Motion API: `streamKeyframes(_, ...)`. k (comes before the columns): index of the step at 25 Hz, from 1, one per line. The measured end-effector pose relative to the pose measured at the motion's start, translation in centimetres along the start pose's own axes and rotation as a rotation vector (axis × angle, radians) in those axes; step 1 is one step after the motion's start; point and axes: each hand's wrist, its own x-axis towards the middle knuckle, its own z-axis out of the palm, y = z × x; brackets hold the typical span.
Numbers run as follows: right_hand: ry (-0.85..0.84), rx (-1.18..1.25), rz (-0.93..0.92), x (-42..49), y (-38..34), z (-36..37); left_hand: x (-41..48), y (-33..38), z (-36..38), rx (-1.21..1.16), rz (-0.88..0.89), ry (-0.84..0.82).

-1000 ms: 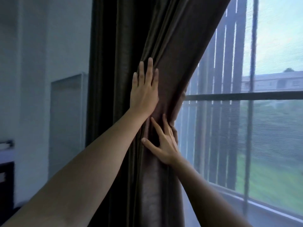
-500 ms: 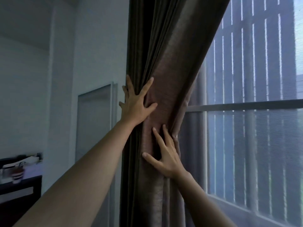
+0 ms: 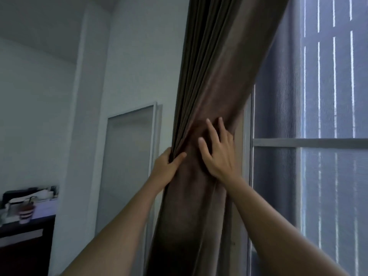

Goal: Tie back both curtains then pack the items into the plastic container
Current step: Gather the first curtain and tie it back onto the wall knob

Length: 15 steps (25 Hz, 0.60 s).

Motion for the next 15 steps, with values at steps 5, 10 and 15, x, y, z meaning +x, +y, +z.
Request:
streamKeyframes(5, -0.230, 0.005, 0.074, 2.8, -1.4, 2.4, -1.9, -1.4, -0.1, 0.053, -0.044, 0.173)
streamKeyframes(10, -0.624, -0.248, 0.158, 8.6, -2.8, 3.9, -1.2, -1.6, -1.1, 0.234, -0.121, 0.215)
streamKeyframes(15, -0.639, -0.084, 0.064, 7.4, -3.1, 0.2, -3.0, -2.1, -2.7, 0.394, -0.037, 0.183)
